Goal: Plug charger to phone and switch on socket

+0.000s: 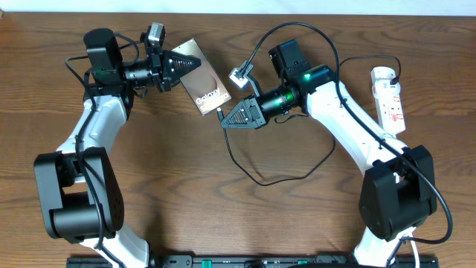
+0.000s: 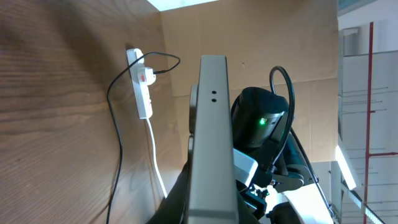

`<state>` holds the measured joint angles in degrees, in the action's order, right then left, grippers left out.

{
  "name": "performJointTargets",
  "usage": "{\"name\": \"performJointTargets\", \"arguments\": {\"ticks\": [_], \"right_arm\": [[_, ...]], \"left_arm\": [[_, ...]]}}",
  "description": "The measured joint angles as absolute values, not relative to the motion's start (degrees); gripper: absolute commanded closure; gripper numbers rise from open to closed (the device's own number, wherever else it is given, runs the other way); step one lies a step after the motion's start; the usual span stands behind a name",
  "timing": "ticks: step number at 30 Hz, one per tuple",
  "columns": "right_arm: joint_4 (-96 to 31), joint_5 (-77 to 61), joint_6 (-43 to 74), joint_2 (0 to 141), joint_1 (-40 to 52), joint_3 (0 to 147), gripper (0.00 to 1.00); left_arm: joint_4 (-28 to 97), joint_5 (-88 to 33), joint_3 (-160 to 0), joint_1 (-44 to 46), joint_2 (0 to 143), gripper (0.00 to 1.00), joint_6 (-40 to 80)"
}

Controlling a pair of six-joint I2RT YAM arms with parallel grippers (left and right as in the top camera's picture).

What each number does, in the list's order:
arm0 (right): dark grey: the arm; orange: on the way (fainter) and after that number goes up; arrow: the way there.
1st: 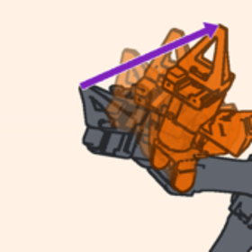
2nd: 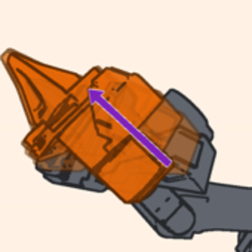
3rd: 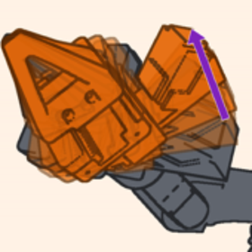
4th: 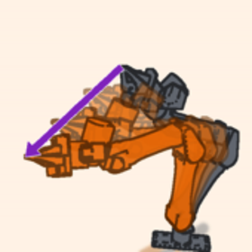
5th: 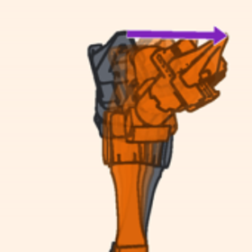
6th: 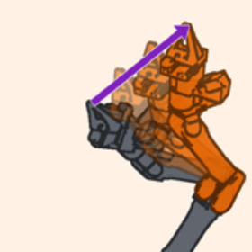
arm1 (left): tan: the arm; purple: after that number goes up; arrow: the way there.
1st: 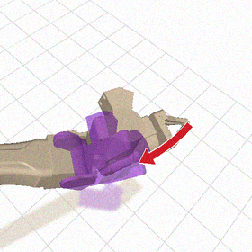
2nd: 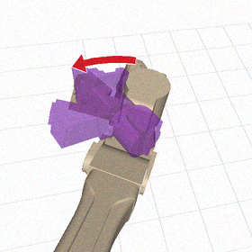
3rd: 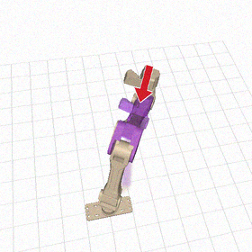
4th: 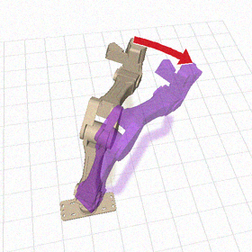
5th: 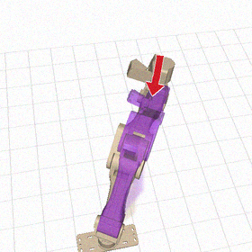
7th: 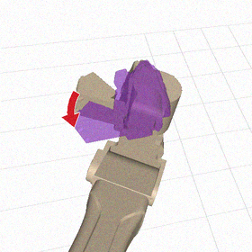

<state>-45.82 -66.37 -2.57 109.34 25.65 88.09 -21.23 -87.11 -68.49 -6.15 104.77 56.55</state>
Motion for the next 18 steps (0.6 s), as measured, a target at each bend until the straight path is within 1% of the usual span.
{"name": "performJointTargets", "arguments": {"ticks": [18], "right_arm": [[-45.08,-65.84,2.57,109.34,25.67,88.07,0.99]], "left_arm": [[-21.26,-86.67,-68.49,-6.17,104.77,0.93,55.42]]}}
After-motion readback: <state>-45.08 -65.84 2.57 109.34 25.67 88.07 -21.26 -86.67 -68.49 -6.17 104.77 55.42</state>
